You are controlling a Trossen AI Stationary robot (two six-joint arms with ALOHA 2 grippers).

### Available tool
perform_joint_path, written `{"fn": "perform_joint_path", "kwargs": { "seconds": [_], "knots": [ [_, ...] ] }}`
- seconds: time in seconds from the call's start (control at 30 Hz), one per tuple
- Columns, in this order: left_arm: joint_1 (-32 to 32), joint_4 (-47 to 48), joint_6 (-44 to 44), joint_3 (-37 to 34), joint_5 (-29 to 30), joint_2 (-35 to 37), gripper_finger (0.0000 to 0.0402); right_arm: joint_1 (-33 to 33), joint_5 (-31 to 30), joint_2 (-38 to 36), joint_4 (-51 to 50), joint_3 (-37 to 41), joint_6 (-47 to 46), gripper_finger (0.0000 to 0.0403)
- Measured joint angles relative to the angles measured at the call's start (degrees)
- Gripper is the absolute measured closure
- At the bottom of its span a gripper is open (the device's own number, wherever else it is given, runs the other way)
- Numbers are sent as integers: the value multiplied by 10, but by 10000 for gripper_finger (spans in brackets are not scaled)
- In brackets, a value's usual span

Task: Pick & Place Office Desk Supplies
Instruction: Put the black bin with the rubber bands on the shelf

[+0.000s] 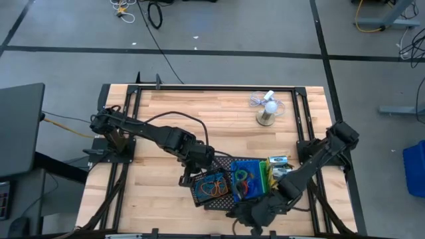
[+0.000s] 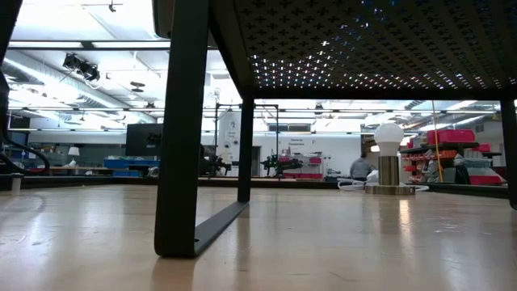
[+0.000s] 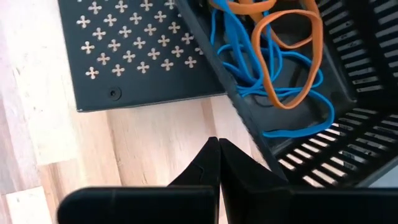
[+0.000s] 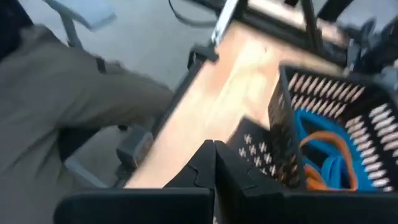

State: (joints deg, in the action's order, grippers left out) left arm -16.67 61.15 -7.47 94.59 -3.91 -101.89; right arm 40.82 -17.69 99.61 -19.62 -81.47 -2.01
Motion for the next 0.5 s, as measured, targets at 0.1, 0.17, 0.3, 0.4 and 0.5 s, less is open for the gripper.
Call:
{"fn": "perform_joint_path", "kwargs": {
  "seconds": [0.1,0.17,0.3,0.4,0.5],
  "knots": [
    [2,-7,2,0,0,0,401,-9,-1,19,-4,0,-8,400],
    [2,-12,2,0,0,0,401,-13,-9,25,-6,0,-12,401],
    [3,-17,5,0,2,0,401,-19,-31,29,-14,0,-17,401],
    [5,-20,7,0,1,0,401,-24,-49,28,-25,-1,-22,401],
    [5,-24,7,0,-10,0,401,-26,-59,28,-35,-1,-23,402]
  ]
}}
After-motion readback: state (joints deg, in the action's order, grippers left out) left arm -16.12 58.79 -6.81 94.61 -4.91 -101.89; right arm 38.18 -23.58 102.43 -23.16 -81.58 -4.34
